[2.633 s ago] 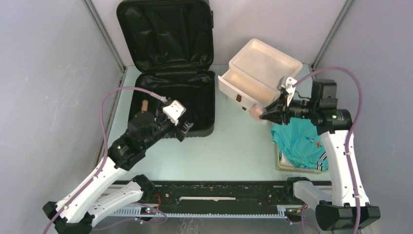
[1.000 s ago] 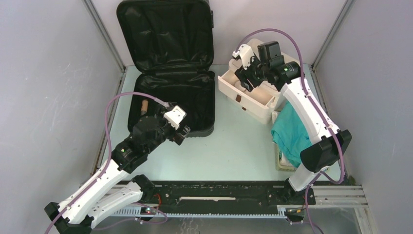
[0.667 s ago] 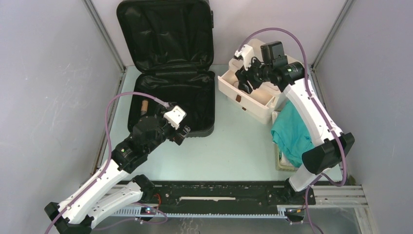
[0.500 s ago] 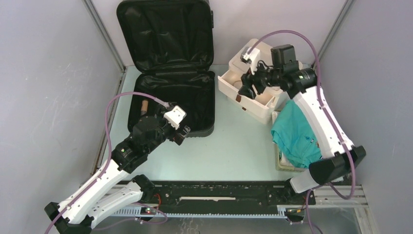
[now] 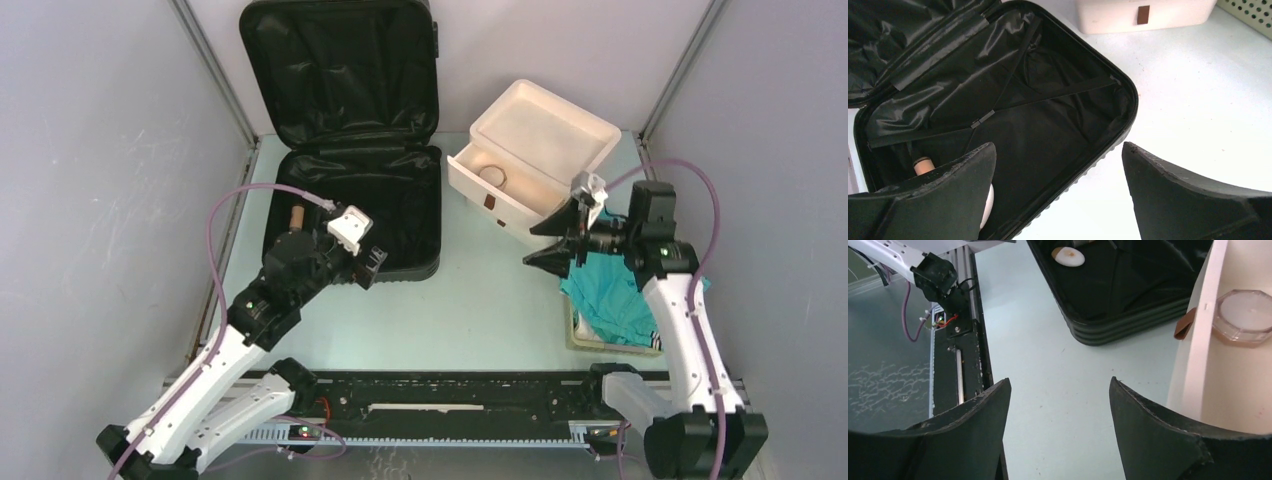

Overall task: Open, take out, and arrange the luggage
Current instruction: Close the drawer in the storage box.

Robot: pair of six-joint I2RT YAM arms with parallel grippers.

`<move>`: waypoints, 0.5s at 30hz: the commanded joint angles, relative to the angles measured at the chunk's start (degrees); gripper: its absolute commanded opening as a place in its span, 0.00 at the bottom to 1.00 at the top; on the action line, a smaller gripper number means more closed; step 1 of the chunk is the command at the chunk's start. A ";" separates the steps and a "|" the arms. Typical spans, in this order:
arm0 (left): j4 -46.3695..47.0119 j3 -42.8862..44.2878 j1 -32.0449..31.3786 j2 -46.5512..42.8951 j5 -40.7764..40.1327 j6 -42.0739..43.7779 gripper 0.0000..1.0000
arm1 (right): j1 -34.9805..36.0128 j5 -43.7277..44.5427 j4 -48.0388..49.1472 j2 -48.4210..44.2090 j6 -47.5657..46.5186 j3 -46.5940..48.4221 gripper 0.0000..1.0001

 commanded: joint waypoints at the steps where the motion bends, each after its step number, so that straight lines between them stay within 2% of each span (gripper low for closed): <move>1: 2.15 -1.24 1.40 2.45 2.02 -1.68 1.00 | -4.09 -9.04 10.70 -7.20 -0.16 -7.39 0.81; 6: 2.10 -1.32 2.65 4.42 1.19 -1.42 1.00 | -8.62 -10.16 9.47 -10.09 -5.40 -14.03 0.82; 9: 2.14 -1.18 3.86 5.07 1.42 -1.75 1.00 | -10.25 -9.48 4.61 -10.10 -10.80 -14.26 0.81; 15: 1.99 -0.11 5.93 4.91 2.42 -2.63 1.00 | -10.62 -6.85 3.24 -12.02 -12.26 -14.26 0.80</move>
